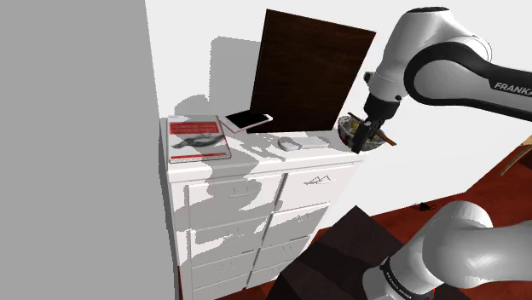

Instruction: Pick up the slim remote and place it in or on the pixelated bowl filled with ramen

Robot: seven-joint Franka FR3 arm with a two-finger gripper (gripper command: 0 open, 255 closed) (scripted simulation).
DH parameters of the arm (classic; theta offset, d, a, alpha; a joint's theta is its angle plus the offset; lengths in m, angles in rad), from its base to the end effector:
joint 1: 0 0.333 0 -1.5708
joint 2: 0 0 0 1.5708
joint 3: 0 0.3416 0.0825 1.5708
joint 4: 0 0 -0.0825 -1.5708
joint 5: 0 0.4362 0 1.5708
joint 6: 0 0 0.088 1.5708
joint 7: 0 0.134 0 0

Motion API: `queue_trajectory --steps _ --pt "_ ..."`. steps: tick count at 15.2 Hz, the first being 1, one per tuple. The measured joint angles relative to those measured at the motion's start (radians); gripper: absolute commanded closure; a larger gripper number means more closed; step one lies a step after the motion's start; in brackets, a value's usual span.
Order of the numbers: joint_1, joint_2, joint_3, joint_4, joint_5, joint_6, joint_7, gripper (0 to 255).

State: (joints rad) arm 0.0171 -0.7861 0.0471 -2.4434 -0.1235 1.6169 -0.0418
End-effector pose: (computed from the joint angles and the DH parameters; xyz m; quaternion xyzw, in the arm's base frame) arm 0.3410 0.0081 0.5410 0.9955 0.0497 -0.0202 0.0783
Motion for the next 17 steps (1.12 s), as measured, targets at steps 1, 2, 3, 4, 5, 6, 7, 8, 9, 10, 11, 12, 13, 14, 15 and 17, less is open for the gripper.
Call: queue_trajectory --steps 1,2,3,4,5,6,7,8,9,10,11,12,13,14,15,17 --pt "0.0 0.0 0.0 0.0 0.0 0.0 0.0 0" --pt "0.006 0.009 -0.014 0.0 -0.006 0.012 -0.028 0" --pt "0.016 0.028 -0.036 0.005 -0.015 0.031 -0.077 0" --pt "0.03 0.046 -0.06 0.003 -0.022 0.055 -0.133 0" --pt "0.04 0.08 -0.093 0.016 -0.035 0.085 -0.2 0" --pt "0.055 0.118 -0.12 0.028 -0.041 0.115 -0.267 0" --pt "0.07 0.15 -0.147 0.036 -0.046 0.144 -0.333 0" --pt "0.086 0.18 -0.173 0.051 -0.048 0.164 -0.401 0" --pt "0.103 0.223 -0.197 0.068 -0.047 0.194 -0.468 0" --pt "0.121 0.259 -0.22 0.08 -0.044 0.222 -0.534 0" --pt "0.139 0.292 -0.239 0.095 -0.037 0.242 -0.6 0" --pt "0.156 0.328 -0.261 0.111 -0.03 0.264 -0.668 0" --pt "0.174 0.371 -0.282 0.141 -0.019 0.279 -0.74 0" --pt "0.191 0.412 -0.302 0.167 -0.006 0.293 -0.811 0" --pt "0.209 0.453 -0.317 0.189 0.01 0.312 -0.88 0" --pt "0.241 0.534 -0.346 0.238 0.046 0.338 -1.022 0"
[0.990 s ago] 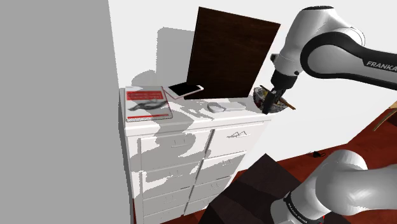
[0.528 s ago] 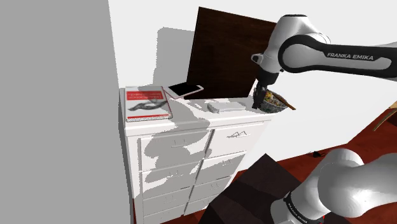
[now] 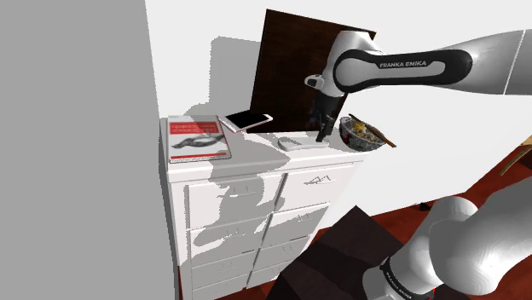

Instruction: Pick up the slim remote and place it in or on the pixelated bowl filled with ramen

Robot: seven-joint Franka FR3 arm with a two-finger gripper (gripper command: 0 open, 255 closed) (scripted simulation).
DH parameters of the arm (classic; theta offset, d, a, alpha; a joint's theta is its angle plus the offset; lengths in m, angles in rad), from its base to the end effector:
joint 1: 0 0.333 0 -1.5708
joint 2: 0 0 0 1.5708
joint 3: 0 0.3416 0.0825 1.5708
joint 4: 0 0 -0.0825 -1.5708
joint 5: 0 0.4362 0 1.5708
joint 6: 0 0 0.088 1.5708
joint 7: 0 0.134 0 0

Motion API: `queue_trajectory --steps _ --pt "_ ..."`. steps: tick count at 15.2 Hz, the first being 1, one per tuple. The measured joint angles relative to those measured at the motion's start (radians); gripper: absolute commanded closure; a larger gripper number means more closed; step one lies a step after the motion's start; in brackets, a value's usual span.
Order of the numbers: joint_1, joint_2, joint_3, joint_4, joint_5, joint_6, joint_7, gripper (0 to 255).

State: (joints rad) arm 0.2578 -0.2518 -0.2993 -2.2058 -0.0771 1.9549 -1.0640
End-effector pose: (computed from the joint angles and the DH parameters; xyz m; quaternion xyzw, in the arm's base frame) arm 0.5190 -0.0332 0.4577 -0.8625 -0.5060 0.0032 0.0032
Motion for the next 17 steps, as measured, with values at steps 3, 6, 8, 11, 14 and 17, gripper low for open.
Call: queue_trajectory --steps 3,6,8,11,14,17 --pt "0.02 0.054 -0.011 0.024 0.028 0.024 -0.097 0" --pt "0.022 0.075 -0.015 0.002 0.035 0.065 -0.113 0" --pt "0.023 0.084 -0.016 -0.014 0.038 0.089 -0.115 0" --pt "0.023 0.091 -0.017 -0.026 0.04 0.109 -0.118 0" --pt "0.023 0.092 -0.017 -0.028 0.04 0.112 -0.118 0" --pt "0.023 0.092 -0.017 -0.028 0.04 0.112 -0.118 255"
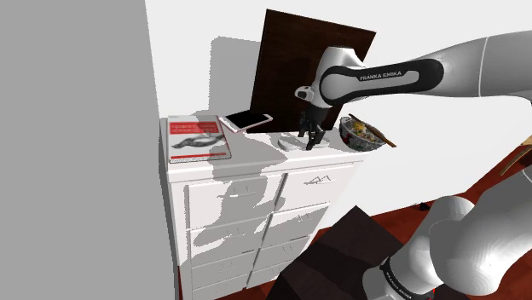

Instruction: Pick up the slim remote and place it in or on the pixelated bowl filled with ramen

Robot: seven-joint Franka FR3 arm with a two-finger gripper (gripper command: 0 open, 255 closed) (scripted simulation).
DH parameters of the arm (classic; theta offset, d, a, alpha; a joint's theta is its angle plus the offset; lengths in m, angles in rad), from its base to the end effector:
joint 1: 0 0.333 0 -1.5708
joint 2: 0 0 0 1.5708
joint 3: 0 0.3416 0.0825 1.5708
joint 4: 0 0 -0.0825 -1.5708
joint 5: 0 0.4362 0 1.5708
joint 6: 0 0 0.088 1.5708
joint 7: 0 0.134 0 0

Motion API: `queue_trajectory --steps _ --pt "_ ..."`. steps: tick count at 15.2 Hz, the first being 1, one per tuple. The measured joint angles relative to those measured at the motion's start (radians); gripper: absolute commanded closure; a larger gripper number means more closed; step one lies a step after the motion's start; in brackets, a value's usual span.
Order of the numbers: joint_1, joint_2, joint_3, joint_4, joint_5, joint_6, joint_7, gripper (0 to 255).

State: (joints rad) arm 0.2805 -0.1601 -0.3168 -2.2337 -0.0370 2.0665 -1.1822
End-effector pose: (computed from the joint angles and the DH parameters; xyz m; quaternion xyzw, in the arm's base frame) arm 0.5361 -0.0239 0.4065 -0.8342 -0.5513 0.0010 0.0112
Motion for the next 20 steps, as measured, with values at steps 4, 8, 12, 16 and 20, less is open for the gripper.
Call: queue_trajectory --steps 4,8,12,16,20 --pt "0.0 0.0 0.0 0.0 0.0 0.0 0.0 255" --pt "0.0 0.0 0.0 0.0 0.0 0.0 0.0 255" --pt "0.0 -0.011 0.002 0.018 -0.003 -0.029 0.003 255" --pt "-0.001 -0.03 0.004 0.051 -0.008 -0.08 0.006 255" --pt "0.001 -0.034 0.007 0.101 -0.007 -0.133 0.009 255"
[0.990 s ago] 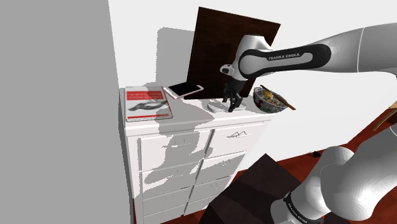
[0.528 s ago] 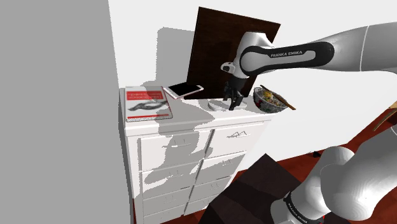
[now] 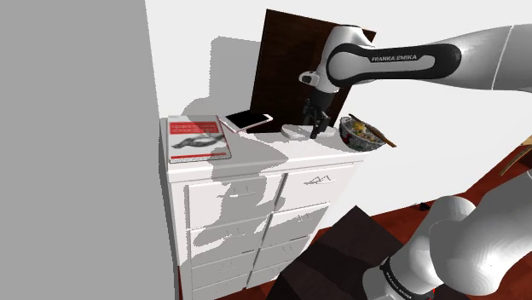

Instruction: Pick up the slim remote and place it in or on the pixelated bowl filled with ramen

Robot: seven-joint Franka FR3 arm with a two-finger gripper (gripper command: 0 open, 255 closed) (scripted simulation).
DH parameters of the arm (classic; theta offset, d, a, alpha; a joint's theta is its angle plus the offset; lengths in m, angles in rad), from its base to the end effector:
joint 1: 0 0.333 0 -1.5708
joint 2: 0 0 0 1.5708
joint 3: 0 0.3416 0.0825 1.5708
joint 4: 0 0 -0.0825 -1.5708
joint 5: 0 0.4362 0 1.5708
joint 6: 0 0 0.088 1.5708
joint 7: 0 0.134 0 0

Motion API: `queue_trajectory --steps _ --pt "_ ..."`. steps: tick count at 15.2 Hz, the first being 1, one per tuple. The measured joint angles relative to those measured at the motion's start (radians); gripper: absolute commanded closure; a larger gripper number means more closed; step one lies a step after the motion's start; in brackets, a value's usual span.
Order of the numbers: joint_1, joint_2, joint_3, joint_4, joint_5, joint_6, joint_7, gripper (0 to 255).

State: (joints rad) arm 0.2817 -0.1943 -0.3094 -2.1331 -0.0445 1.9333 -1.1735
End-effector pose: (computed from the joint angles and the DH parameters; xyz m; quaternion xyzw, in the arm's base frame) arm 0.5398 -0.0239 0.4644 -0.8343 -0.5512 0.0009 0.0111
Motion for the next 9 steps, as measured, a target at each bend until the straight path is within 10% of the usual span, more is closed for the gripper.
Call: queue_trajectory --steps 9 --pt "0.002 -0.02 0.006 0.104 -0.003 -0.123 0.004 255"
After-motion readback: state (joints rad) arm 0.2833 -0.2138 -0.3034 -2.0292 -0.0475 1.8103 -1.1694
